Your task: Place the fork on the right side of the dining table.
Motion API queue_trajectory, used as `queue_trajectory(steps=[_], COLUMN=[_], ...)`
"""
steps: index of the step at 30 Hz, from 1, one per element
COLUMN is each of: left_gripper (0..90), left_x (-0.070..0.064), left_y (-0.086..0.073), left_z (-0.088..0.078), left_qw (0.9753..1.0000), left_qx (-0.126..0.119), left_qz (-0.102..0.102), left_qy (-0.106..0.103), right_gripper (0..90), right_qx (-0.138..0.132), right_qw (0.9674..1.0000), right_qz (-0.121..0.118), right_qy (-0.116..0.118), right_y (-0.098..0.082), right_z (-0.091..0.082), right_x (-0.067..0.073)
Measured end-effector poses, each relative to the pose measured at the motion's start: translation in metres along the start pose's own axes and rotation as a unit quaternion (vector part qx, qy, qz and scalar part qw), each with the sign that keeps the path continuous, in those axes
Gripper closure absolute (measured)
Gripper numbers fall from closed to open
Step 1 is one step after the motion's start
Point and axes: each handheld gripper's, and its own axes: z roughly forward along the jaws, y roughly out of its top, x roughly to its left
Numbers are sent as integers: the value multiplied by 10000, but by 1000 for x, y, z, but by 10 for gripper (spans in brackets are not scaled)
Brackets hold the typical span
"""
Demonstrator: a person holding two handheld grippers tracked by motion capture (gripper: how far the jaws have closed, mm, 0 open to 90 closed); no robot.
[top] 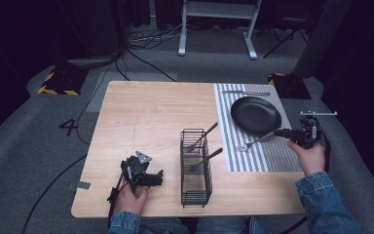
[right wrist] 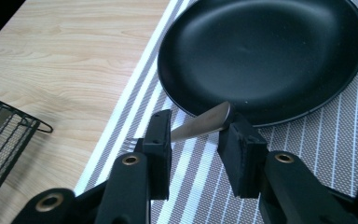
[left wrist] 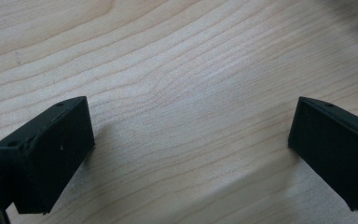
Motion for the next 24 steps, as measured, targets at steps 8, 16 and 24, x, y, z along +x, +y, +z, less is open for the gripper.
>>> queue_trajectory(steps=[8,16,24], left_gripper=[2,2,2], left_x=[0,0,0], left_y=[0,0,0], left_z=[0,0,0], left_qw=[10000,10000,10000], left_qx=[0,1,0], left_qz=[0,0,-1], left_qy=[0,0,0], right_gripper=[619,614,608], right_qx=[135,230,284], right_qw=[9998,9994,9988], right_qz=[139,270,385], right_qy=[-48,-53,-84], right_y=[-4,-11,-16], right_z=[8,16,19], right_x=[-13,-21,-30])
